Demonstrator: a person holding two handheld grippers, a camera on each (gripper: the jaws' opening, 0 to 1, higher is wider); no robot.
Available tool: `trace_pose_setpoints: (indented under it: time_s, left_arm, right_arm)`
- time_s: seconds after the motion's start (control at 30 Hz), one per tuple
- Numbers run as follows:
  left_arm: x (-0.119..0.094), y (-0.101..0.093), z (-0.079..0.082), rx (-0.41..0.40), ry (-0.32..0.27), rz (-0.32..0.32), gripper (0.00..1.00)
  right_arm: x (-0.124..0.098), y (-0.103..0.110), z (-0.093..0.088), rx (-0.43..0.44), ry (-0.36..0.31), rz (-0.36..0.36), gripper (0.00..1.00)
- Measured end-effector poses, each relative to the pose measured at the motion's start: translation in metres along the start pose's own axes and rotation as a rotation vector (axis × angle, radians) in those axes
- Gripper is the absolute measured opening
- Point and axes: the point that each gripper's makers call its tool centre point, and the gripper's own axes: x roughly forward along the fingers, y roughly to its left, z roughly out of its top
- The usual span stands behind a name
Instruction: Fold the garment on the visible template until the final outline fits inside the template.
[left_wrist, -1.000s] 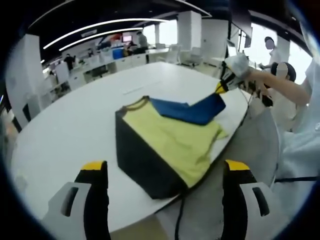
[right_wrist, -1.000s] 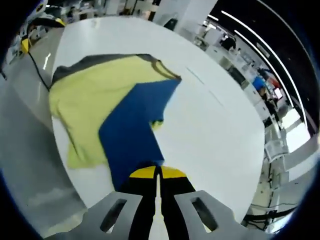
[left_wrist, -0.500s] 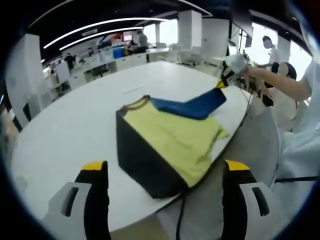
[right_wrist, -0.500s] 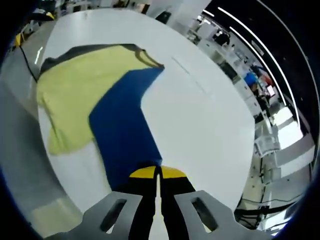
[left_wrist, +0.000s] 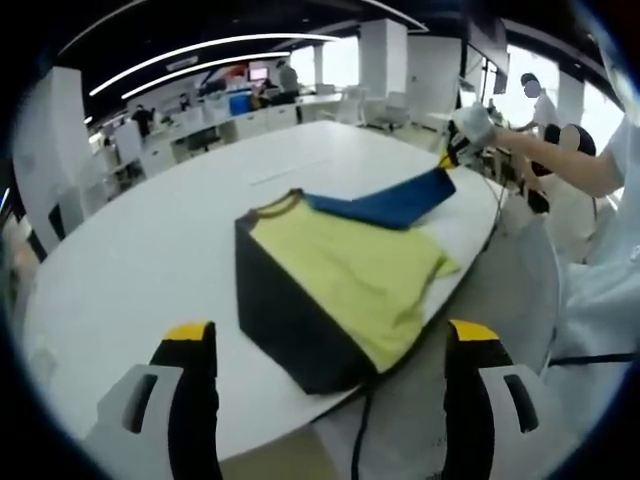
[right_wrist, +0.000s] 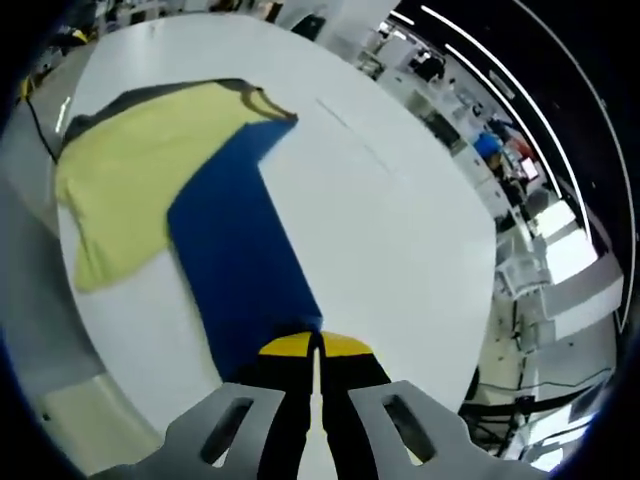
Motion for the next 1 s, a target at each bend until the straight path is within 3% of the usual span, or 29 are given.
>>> trace_pose_setpoints:
  time_s: [0.53, 1.0]
  left_arm:
    - [-0.001, -0.001, -0.002, -0.013, 0.010, 0.011, 0.91]
    - [-0.001, 0.000, -0.003, -0.019, 0.021, 0.018, 0.90]
  right_arm:
    - [0.011, -0.038, -0.031, 0.078, 0.042, -0.044, 0.02]
    - [0.014, -0.083, -0.041, 0.088, 0.072, -0.115, 0.02]
